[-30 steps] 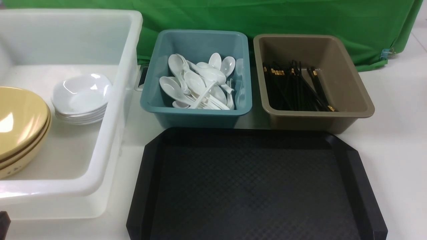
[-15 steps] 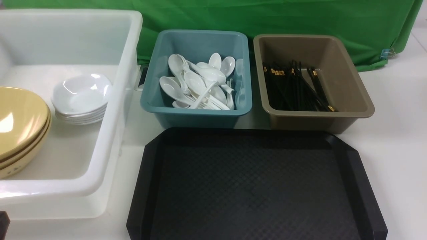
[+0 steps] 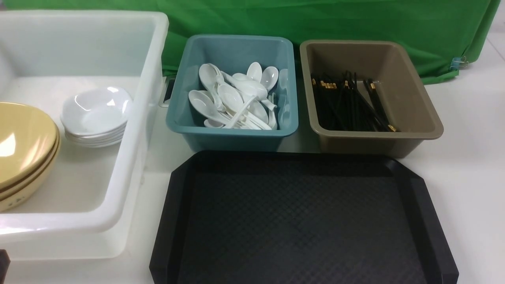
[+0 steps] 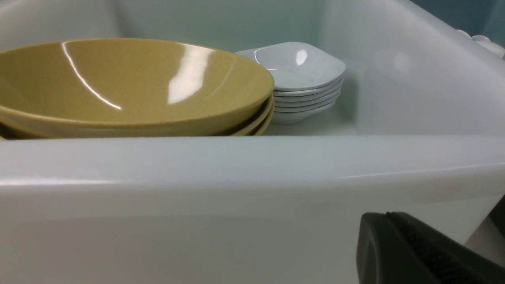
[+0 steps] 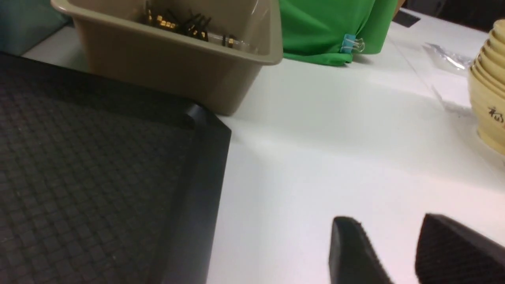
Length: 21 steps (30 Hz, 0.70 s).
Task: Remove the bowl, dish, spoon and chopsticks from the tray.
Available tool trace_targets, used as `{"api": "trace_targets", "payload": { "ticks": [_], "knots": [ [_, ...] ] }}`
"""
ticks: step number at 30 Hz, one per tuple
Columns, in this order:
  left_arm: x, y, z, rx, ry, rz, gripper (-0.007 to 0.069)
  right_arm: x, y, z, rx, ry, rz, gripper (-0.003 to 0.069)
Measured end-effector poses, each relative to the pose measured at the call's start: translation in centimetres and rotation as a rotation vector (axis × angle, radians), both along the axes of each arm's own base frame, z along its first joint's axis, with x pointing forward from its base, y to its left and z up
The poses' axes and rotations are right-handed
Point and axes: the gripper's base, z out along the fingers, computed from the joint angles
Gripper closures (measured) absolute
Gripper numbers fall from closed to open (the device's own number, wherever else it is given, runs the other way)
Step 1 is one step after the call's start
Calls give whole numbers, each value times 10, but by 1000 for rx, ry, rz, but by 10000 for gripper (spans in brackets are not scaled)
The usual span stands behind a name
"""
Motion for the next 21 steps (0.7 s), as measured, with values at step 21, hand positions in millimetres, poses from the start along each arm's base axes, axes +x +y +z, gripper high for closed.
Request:
{"api": "trace_targets", "payload": {
  "ticks": [21],
  "knots": [
    [0, 0, 0, 3, 0, 0, 623, 0, 0, 0, 11, -1, -2, 417]
  ]
}}
